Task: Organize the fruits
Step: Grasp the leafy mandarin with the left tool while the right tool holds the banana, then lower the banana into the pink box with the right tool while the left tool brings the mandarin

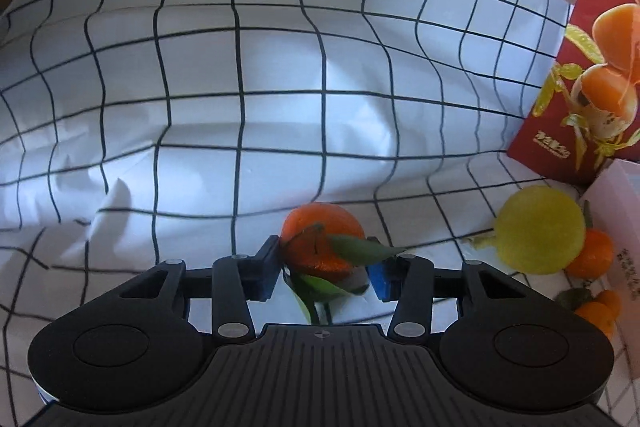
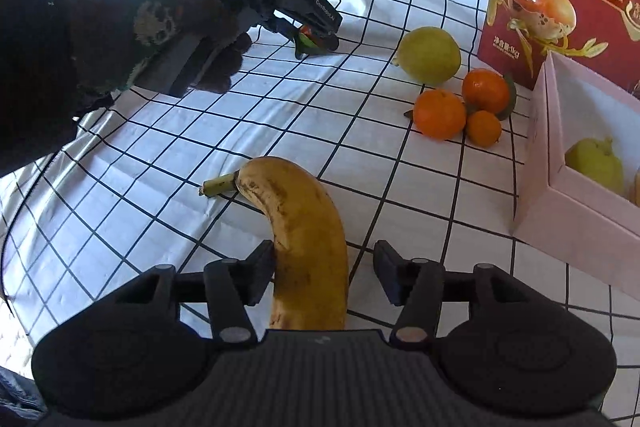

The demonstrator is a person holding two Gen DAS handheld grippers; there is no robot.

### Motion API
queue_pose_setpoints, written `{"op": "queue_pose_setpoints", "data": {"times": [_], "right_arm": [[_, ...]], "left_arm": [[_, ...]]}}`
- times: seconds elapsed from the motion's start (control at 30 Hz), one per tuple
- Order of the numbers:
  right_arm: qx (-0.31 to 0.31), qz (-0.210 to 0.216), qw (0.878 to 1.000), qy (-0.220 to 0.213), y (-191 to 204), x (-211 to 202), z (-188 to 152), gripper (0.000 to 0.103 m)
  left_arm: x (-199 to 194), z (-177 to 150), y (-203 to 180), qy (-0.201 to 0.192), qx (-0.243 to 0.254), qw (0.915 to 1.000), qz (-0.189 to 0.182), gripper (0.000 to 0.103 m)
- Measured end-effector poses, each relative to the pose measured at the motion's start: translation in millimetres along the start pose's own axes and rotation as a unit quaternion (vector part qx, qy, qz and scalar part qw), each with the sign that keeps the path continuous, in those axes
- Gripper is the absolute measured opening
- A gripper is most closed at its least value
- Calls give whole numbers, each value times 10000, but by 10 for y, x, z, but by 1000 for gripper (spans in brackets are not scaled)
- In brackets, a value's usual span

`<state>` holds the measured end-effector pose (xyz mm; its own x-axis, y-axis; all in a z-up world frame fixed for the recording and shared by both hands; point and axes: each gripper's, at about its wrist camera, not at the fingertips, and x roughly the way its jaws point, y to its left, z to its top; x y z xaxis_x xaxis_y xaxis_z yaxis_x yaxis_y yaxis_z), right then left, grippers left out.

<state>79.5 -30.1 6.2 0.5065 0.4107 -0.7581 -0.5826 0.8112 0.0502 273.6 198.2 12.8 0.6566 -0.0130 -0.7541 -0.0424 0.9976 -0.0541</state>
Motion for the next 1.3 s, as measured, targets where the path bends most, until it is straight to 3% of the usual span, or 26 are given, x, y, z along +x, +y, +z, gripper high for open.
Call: {"op": "queue_pose_setpoints", "data": {"times": [0.23, 0.43, 0.77, 0.83, 0.93, 1.1, 1.3], "right_arm": [[-15, -223, 9997, -69, 65, 53, 17, 57], [101, -360, 9992, -111, 111, 50, -1, 57], [251, -506, 9983, -142, 149, 49, -12, 57], [280, -515, 9982, -152, 161, 41, -17, 55], [290, -444, 9985, -153, 189, 22, -12, 42], [535, -501, 9972, -119, 169, -72, -10, 37], [1021, -923, 9882, -667, -143, -776, 52, 35]], "left_arm": [[-211, -9, -95, -90, 238, 9996, -154, 50], [-737, -208, -147, -245, 344, 9981, -450, 50], [-1521, -1408, -189, 309, -213, 9932, -1104, 50], [-1586, -1580, -261, 417, -231, 9909, -1260, 50], [-1673, -1773, -374, 521, -135, 9886, -1406, 50], [-1718, -1818, -525, 558, 72, 9848, -1641, 50], [-1766, -1537, -806, 363, 353, 9732, -2242, 50]]}}
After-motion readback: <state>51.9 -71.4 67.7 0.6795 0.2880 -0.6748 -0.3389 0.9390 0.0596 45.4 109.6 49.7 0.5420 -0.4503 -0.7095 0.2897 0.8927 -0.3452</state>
